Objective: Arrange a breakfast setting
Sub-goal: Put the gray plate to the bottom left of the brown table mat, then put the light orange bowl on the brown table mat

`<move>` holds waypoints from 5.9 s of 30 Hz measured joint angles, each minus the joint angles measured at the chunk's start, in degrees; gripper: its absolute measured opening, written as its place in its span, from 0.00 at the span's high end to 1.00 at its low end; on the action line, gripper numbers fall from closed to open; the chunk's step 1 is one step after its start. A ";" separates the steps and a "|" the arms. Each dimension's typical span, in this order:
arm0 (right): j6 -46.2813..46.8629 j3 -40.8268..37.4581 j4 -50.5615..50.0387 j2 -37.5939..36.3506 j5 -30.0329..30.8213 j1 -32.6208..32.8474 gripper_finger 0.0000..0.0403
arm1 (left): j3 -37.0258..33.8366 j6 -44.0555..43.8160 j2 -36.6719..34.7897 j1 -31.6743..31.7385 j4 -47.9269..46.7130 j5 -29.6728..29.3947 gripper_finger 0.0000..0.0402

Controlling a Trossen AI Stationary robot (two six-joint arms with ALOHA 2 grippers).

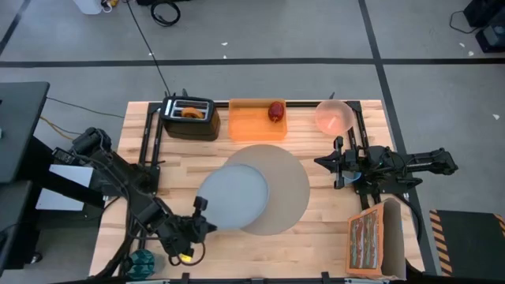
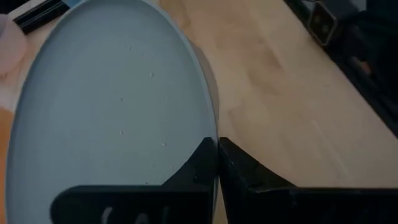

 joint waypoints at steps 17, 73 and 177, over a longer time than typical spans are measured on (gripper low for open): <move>-0.01 0.00 0.02 -0.01 -0.01 0.01 0.98 | -0.56 -2.47 13.06 -6.93 7.56 -0.10 0.97; 0.00 0.00 0.01 0.00 -0.01 0.00 0.98 | 0.42 -18.31 11.94 -4.42 12.14 6.35 0.73; 34.64 47.68 -40.80 82.32 13.73 -43.23 0.97 | -35.14 9.87 -1.64 17.96 76.11 7.40 0.74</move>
